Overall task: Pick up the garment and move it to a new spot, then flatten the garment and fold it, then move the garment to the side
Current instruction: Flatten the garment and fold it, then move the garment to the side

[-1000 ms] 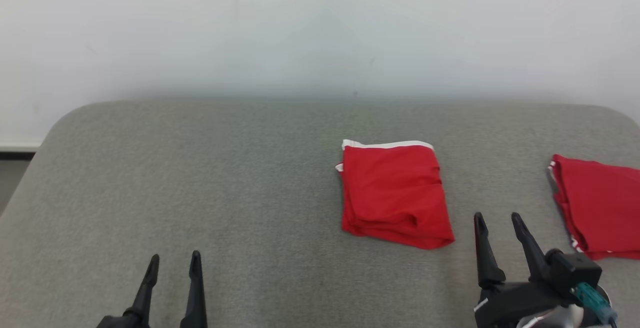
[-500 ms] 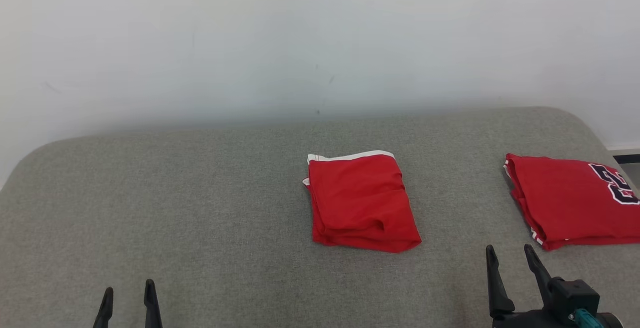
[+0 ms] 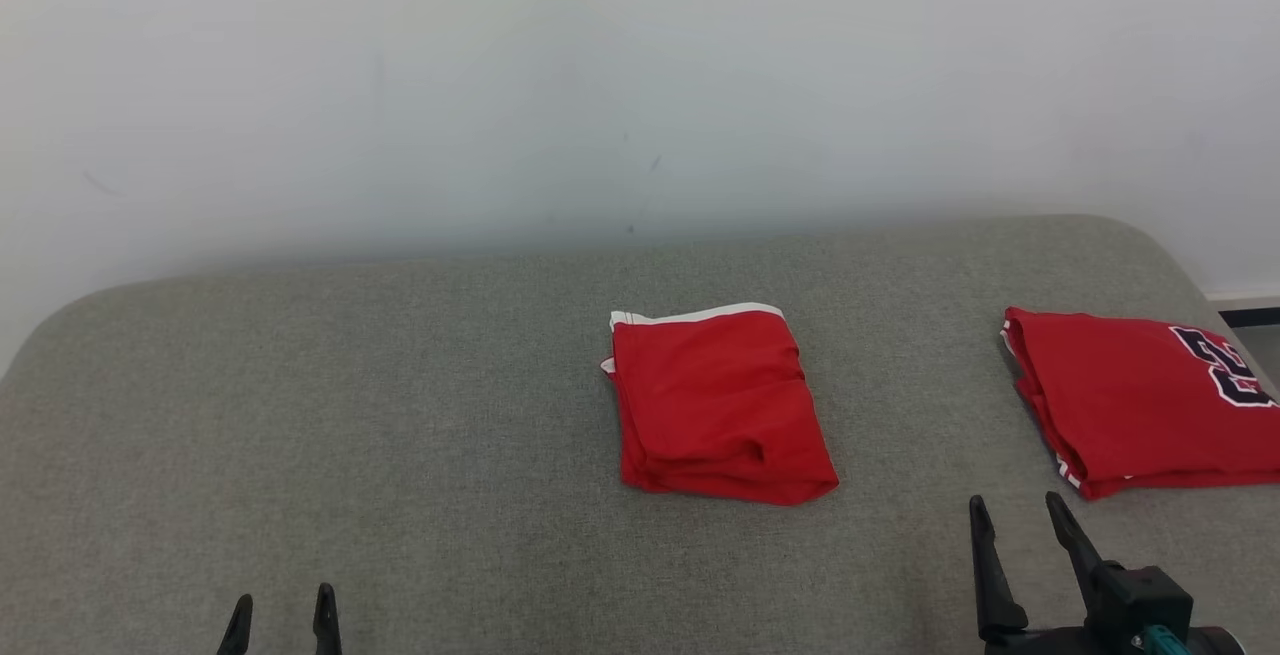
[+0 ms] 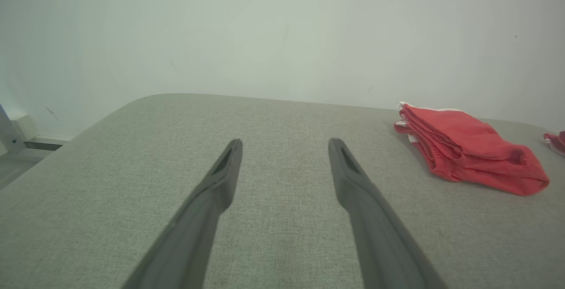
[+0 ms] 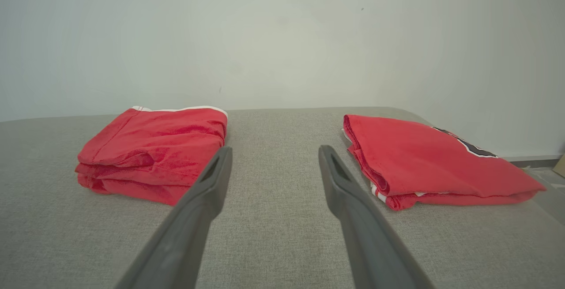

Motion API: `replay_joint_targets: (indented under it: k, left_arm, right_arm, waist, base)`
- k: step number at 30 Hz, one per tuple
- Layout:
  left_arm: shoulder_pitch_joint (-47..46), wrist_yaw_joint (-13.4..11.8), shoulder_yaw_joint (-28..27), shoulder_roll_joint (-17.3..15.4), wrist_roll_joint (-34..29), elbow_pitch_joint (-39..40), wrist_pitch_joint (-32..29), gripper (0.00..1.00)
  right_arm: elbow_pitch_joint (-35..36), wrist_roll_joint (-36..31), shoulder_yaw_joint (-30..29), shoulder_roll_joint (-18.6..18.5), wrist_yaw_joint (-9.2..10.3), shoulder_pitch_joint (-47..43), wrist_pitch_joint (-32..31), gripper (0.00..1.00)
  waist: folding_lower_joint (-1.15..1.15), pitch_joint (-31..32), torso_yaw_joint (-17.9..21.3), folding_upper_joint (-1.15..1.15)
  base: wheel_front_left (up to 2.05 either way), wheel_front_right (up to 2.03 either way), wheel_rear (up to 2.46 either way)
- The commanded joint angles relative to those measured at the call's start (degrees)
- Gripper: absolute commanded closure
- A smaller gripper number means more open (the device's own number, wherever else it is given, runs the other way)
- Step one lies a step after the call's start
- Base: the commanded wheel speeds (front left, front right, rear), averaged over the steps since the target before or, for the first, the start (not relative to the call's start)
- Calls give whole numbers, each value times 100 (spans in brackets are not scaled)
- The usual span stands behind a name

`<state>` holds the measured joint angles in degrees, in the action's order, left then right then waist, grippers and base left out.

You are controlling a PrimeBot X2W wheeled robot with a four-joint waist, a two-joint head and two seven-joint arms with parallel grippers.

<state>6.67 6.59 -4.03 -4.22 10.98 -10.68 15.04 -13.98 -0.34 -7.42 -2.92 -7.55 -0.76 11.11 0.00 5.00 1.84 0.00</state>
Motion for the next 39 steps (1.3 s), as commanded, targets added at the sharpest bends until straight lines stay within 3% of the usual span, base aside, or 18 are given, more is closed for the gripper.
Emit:
replay_joint_targets:
  k: [1,35,39]
  left_arm:
    - [37,41,-12,20,-34,-24,15,0]
    - [-77,86,16,92,-191,-119,15,0]
    - [-75,88,24,94,-195,-90,15,0]
  right_arm:
    - [28,107,-69,7,16,5,12,0]
    - [144,306,-44,9,16,142,-85,0]
    - [266,388,-30,9,16,227,-400,0]
  waist:
    - [0,-21,-1,0]
    - [0,-148,-96,0]
    - [0,-180,-141,0]
  base:
    - [0,0,0]
    - [0,0,0]
    - [0,0,0]
